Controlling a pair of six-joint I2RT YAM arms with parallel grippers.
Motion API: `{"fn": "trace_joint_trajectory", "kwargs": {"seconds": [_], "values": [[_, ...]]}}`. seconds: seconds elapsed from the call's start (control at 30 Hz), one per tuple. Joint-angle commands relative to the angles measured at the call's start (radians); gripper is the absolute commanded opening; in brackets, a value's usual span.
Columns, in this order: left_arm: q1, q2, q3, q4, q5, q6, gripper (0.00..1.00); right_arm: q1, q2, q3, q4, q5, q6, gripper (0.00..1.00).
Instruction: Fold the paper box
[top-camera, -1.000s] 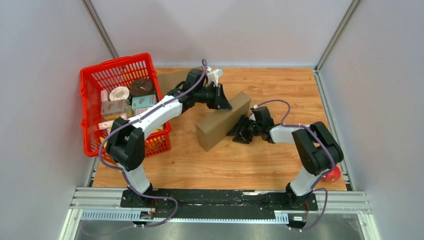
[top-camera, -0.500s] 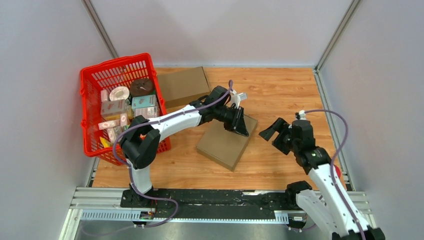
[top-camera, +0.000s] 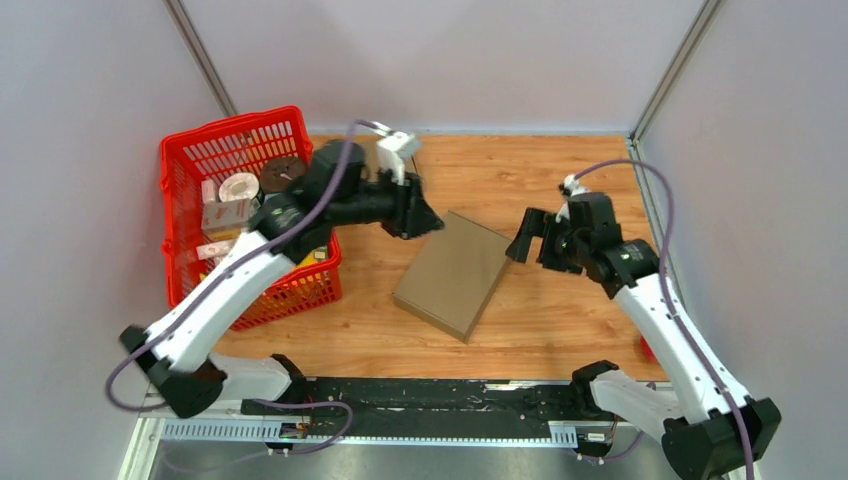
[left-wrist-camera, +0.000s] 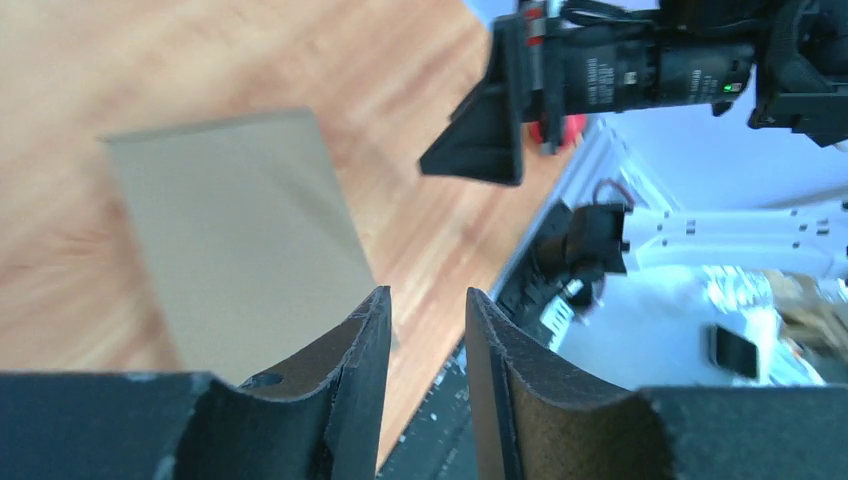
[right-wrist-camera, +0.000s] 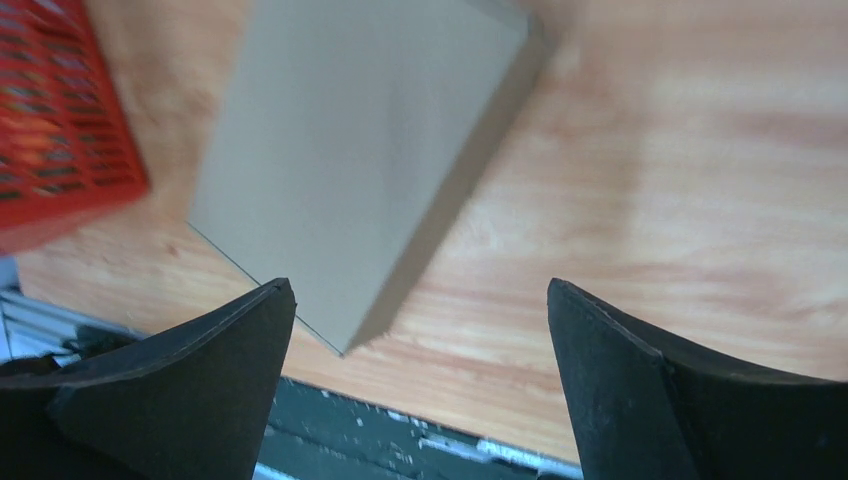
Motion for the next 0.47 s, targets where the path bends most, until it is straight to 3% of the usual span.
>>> {"fn": "trace_joint_trajectory", "kwargs": {"seconds": [0.0,0.17,0.3,0.37,0.43], "values": [[0.032,-0.228,0.099,-0.163,-0.218,0.157,0.43,-0.002,-0.083,0.274,-0.095,0.142,-0.137,1.00],[0.040,-0.354,0.293,-0.259,-0.422,0.277,0.49,-0.001,-0.175,0.634,-0.102,0.331,-0.249,1.00],[0.040,-0.444,0.359,-0.233,-0.505,0.328,0.57,-0.001,-0.276,0.678,0.007,0.311,-0.342,1.00],[0.040,-0.455,0.377,-0.242,-0.534,0.334,0.58,-0.001,-0.177,0.797,-0.118,0.329,-0.368,1.00],[0.040,-0.455,0.394,-0.262,-0.531,0.335,0.58,-0.001,-0.201,0.800,-0.113,0.294,-0.382,1.00]]}}
